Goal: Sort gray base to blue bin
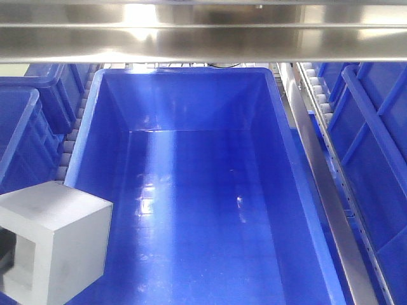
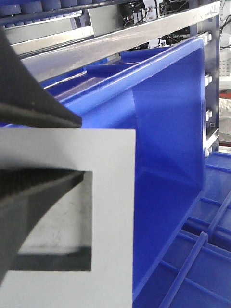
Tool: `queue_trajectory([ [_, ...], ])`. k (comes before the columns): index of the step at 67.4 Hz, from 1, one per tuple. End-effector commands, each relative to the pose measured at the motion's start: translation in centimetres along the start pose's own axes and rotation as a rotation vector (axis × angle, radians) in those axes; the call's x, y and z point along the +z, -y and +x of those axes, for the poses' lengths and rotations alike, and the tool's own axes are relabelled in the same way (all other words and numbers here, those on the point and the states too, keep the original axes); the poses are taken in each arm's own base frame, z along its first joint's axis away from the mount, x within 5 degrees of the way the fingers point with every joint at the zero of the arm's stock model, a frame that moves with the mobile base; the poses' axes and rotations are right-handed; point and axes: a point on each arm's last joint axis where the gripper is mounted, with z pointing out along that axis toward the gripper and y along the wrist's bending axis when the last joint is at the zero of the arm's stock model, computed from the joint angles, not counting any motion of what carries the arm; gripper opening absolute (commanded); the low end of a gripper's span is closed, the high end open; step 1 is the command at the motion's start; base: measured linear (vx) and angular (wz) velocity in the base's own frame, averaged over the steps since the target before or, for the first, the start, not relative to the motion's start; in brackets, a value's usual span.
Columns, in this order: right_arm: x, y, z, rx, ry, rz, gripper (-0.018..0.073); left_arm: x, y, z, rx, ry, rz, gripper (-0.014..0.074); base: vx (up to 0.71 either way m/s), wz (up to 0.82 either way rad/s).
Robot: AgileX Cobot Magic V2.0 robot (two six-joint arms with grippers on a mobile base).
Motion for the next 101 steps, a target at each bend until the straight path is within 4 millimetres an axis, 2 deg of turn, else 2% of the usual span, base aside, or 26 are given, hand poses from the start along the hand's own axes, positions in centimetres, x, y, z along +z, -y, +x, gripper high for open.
queue_trajectory([
  [1, 0.0, 0.0, -0.6, -0.020, 0.082, 0.004, -0.0005, -0.2, 0.5, -1.5, 0.000, 0.082, 0.046, -0.0007, 0.01, 0.02],
  [70, 0.0, 0.0, -0.6, -0.020, 0.083, 0.004, -0.0005, -0.2, 0.5, -1.5, -0.010, 0.085, 0.049, -0.0007, 0.00, 0.00],
  [77, 0.0, 0.0, -0.6, -0.020, 0.083, 0.004, -0.0005, -0.3, 0.9, -2.0, -0.018, 0.138, 0.088, -0.0006, 0.00, 0.00],
  [81, 0.0, 0.0, -0.6, -0.020, 0.081, 0.004, -0.0005, -0.2, 1.3, -3.0, -0.016, 0.194, 0.127, -0.0005, 0.00, 0.00],
  [88, 0.0, 0.0, -0.6, -0.020, 0.081, 0.004, -0.0005, 1.0, 2.0, -4.6, -0.012, 0.206, 0.154, -0.0003, 0.00, 0.00],
  [101, 0.0, 0.0, -0.6, -0.020, 0.081, 0.004, -0.0005, 6.7, 3.2, -7.0, 0.064, 0.047, 0.112, -0.0001, 0.00, 0.00],
])
